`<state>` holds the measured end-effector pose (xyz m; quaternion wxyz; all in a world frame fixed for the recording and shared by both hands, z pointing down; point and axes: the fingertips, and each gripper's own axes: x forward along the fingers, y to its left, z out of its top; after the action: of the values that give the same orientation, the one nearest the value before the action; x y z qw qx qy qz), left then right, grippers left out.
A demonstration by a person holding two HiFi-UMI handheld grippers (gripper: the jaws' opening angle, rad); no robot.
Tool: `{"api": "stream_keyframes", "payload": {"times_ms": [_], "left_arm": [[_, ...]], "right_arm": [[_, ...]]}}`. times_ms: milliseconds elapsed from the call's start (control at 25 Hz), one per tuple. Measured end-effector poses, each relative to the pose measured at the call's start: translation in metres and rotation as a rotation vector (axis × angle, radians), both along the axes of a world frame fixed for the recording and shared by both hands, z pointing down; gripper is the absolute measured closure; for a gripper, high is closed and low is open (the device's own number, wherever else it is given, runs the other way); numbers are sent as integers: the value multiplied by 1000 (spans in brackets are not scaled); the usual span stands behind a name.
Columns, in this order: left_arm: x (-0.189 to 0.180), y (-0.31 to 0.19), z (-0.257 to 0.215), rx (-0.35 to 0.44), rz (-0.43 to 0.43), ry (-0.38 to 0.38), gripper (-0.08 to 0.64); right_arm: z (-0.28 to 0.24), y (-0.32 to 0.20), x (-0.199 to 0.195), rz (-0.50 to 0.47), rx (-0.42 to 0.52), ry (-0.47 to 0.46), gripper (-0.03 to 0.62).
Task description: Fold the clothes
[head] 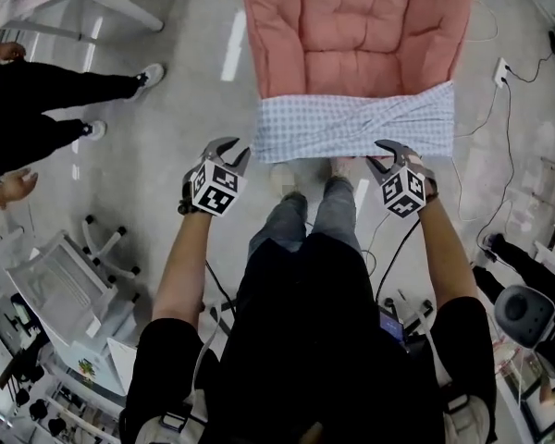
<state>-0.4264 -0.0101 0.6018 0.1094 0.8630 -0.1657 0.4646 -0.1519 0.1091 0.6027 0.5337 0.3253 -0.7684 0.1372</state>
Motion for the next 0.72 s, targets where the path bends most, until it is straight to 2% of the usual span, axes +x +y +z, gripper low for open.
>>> {"api": "stream_keyframes", "payload": {"times_ms": [200, 320, 520, 720], "left_arm": [[44, 3, -36, 5, 23, 63, 440], [85, -2, -49, 24, 55, 80, 440], [177, -1, -65, 65, 78, 92, 442], [264, 10, -75, 65, 2, 120, 440]], "right_arm": [[-30, -9, 23, 48, 53, -21, 437], [-44, -16, 51, 66, 93, -36, 439], [-62, -22, 134, 83, 173, -56, 451], [-76, -21, 215, 67, 204, -104, 457]]}}
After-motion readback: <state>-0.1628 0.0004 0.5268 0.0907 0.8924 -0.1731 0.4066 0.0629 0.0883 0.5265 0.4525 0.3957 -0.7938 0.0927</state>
